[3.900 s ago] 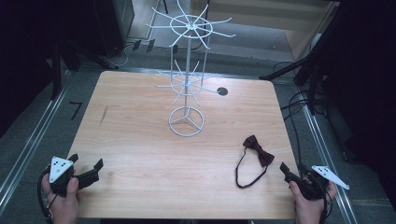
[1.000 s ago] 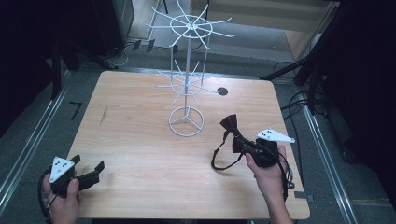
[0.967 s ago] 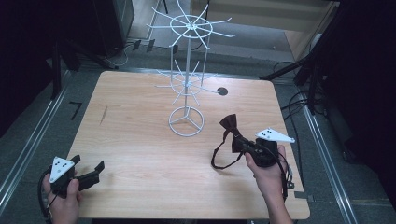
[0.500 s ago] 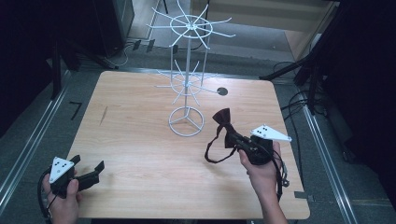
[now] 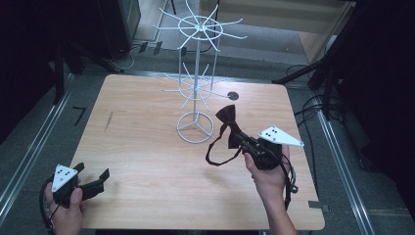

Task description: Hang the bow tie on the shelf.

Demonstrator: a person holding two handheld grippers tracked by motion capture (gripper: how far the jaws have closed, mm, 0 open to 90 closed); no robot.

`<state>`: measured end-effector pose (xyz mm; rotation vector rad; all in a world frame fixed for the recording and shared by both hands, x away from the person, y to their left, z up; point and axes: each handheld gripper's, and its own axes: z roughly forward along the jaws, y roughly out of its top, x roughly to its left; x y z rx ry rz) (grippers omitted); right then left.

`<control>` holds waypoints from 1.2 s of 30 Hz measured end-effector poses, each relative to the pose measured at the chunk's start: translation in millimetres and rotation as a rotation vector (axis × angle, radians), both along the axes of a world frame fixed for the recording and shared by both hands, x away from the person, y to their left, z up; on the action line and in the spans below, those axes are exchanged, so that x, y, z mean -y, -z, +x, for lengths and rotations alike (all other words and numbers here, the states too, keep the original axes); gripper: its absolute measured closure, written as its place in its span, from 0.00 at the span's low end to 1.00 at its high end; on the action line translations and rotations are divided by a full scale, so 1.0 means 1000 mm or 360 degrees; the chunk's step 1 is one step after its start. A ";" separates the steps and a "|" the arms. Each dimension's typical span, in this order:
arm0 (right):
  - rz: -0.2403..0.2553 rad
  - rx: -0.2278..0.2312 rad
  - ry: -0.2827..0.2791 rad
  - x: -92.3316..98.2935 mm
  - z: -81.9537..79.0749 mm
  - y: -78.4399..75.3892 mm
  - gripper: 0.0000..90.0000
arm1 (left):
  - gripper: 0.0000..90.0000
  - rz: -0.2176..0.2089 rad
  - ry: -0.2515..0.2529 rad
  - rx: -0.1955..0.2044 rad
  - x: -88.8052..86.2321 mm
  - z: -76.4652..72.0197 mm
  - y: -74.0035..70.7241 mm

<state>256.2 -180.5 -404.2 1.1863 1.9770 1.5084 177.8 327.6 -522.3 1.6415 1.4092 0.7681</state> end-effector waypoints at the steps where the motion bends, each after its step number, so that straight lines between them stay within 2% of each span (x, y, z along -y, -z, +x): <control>1: 0.0006 0.0008 0.0004 -0.001 0.000 -0.002 0.94 | 0.11 0.0000 0.0002 0.0001 0.000 0.000 0.000; 17: 0.0018 0.0029 -0.0010 -0.023 0.017 -0.017 0.94 | 0.11 -0.0010 0.0004 -0.0004 -0.001 0.000 0.000; 29: 0.0038 0.0019 0.0017 -0.036 0.031 -0.018 0.94 | 0.11 -0.0013 0.0005 -0.0006 -0.001 0.000 0.000; 36: 0.0014 -0.0017 0.0048 -0.040 0.040 -0.013 0.94 | 0.11 -0.0016 0.0007 -0.0009 -0.001 0.000 0.000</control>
